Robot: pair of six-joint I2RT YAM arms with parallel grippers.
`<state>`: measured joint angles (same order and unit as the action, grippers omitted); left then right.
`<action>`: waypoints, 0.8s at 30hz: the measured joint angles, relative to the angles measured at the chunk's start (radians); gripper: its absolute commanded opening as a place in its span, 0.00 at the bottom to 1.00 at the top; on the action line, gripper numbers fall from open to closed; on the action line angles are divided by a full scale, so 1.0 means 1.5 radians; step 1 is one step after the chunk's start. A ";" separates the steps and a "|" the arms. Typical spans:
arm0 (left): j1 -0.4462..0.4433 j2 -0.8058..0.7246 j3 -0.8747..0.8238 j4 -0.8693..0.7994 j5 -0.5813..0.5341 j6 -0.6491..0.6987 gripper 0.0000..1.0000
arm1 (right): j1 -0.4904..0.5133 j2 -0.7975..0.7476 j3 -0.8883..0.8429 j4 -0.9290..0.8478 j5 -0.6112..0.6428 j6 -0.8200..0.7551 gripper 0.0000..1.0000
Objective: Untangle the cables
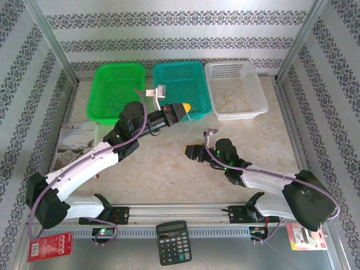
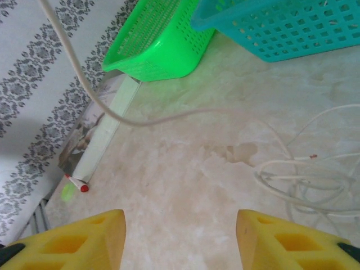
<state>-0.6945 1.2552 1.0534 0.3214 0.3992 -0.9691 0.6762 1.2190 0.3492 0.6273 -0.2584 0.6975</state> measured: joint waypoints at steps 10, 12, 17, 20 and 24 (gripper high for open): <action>0.000 0.000 0.029 0.000 0.013 -0.005 0.00 | 0.000 0.004 0.004 -0.003 0.015 -0.035 0.62; 0.000 0.000 0.030 0.000 0.013 -0.005 0.00 | 0.000 0.002 0.009 -0.008 0.018 -0.046 0.62; 0.000 0.000 0.031 0.000 0.013 -0.010 0.00 | 0.000 -0.023 0.019 -0.025 0.029 -0.072 0.63; 0.000 0.000 0.031 0.000 0.013 -0.017 0.00 | 0.000 -0.030 0.039 -0.034 0.031 -0.088 0.63; 0.000 0.002 0.031 0.000 0.015 -0.024 0.00 | 0.006 -0.029 0.071 -0.042 0.035 -0.109 0.64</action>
<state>-0.6945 1.2583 1.1000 0.3218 0.4221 -1.0054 0.6857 1.1751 0.4564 0.5640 -0.2062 0.5343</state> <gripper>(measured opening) 0.048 0.635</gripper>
